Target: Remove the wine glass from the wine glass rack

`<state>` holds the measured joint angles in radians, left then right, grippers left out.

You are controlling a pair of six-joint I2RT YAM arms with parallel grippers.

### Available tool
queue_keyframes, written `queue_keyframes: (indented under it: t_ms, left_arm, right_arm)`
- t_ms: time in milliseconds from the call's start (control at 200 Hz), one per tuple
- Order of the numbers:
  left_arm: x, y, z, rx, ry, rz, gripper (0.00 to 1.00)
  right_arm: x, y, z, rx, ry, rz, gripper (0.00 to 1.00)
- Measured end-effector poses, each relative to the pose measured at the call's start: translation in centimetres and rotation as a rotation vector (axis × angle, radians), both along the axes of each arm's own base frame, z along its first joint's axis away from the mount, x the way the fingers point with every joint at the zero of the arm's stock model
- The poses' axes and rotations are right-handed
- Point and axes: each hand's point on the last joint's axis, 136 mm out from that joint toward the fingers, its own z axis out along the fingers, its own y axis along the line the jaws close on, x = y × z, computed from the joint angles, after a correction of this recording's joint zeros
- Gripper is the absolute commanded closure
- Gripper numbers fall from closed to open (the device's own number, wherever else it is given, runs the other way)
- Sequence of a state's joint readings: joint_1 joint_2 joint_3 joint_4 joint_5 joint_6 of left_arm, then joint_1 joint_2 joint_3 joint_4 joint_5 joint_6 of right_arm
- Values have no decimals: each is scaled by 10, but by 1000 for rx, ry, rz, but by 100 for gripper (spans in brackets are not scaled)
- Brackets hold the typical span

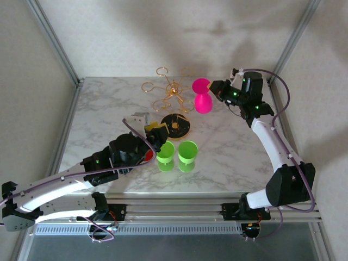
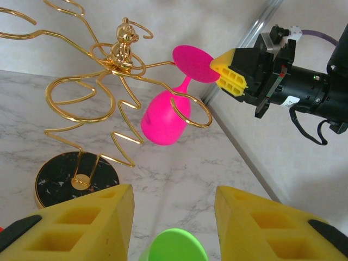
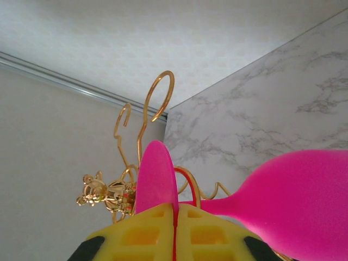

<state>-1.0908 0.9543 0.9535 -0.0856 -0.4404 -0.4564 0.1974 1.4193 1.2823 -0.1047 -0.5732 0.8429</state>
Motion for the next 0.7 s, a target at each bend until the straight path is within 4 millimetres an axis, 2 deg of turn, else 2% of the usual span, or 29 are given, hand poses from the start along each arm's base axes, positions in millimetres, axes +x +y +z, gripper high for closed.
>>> queue_keyframes:
  t_ms: [120,701]
  left_arm:
    - [0,0,0,1,0,0,57]
    - [0,3,1,-7,-3,2,57]
  right_arm:
    - [0,1,1,8,1,2,100]
    - [-1,1,4,67,54,-17,100]
